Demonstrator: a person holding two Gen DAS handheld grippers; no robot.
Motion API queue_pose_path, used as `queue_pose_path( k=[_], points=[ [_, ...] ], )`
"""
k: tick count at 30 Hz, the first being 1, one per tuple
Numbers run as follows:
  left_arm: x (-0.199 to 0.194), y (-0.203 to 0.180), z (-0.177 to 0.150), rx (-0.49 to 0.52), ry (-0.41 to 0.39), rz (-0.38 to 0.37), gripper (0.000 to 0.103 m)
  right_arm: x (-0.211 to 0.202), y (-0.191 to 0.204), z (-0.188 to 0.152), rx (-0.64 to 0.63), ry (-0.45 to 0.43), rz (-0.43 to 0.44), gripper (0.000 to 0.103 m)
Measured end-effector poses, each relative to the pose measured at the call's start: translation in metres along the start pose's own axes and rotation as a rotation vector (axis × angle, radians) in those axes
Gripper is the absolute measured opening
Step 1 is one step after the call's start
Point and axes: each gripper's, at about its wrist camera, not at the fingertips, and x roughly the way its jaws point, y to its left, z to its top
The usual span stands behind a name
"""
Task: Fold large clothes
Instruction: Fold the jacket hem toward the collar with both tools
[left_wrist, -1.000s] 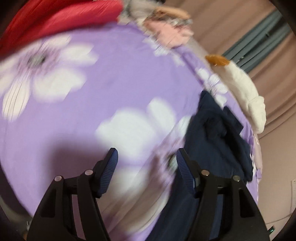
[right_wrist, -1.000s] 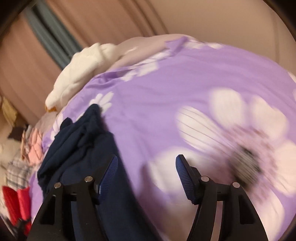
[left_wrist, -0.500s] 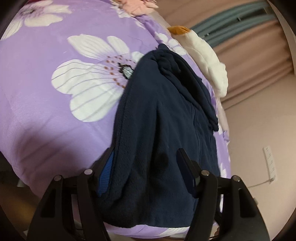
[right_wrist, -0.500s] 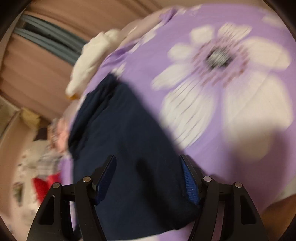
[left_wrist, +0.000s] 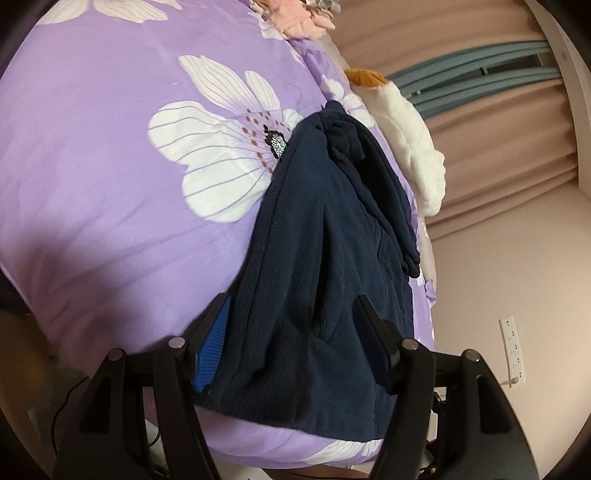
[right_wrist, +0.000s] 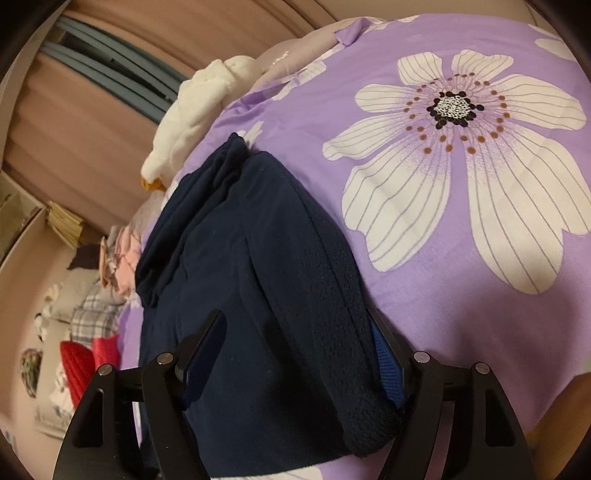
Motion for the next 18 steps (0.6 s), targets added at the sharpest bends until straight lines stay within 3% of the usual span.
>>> queue_pose_path(
  k=[4, 9, 15, 18],
  points=[
    [-0.003, -0.004, -0.006, 0.010, -0.002, -0.007, 0.066, -0.003, 0.003, -0.006, 0.034, -0.009, 0.018, 0.075],
    [-0.007, -0.002, -0.012, -0.061, -0.021, -0.039, 0.066, -0.005, 0.005, -0.011, 0.063, -0.008, 0.008, 0.075],
    [-0.007, -0.016, -0.026, -0.012, -0.043, 0.055, 0.066, -0.009, 0.003, -0.023, 0.121, 0.022, 0.056, 0.075],
    [-0.008, -0.014, -0.031, -0.059, -0.014, -0.018, 0.067, 0.003, 0.007, -0.028, 0.127, 0.074, 0.122, 0.075]
  ],
)
